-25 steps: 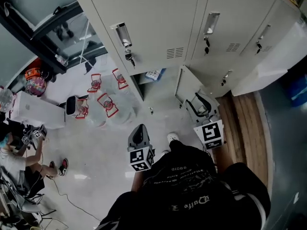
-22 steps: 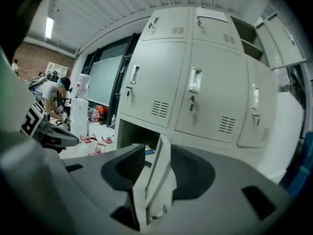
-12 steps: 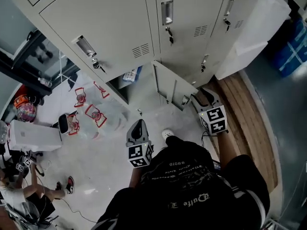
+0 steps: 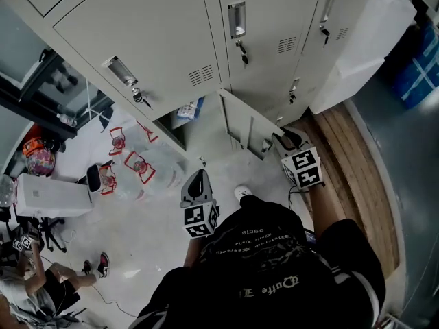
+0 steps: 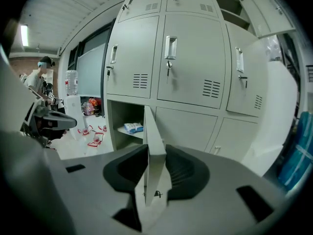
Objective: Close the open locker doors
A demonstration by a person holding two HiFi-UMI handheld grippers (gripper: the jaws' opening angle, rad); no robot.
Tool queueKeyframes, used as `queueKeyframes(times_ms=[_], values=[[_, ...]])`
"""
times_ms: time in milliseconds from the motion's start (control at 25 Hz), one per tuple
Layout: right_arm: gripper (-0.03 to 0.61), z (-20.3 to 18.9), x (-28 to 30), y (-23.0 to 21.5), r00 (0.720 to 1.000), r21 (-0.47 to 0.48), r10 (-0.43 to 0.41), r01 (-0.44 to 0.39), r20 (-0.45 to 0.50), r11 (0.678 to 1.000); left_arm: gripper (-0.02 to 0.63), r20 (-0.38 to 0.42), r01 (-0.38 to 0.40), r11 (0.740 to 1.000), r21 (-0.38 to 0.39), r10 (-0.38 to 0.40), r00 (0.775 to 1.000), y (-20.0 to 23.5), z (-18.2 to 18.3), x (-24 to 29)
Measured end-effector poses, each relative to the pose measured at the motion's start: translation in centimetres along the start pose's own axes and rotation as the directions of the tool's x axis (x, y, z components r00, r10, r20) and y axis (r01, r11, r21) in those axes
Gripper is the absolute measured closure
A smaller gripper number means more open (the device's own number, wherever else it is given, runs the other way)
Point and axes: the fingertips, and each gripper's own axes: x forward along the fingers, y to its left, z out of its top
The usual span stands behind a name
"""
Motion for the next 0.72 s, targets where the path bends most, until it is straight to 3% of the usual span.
queueKeyframes(times_ms=[400,720], values=[[0.458,0.7,-1.1,8.3,0.975,-0.08,0.221,-0.22,-0.002,0.972,0.606,0.009,-0.11,0.992,-0.058,0.111,0.994,3.5,-0.7,-2.1],[0.423,2.0,-0.3,13.4,0.941,-0.046,0.335,-0.333,0.051,0.942,0.606,-0.015,-0.209,0.971,-0.112,0.209,0.978,4.8,-2.3,-3.9]])
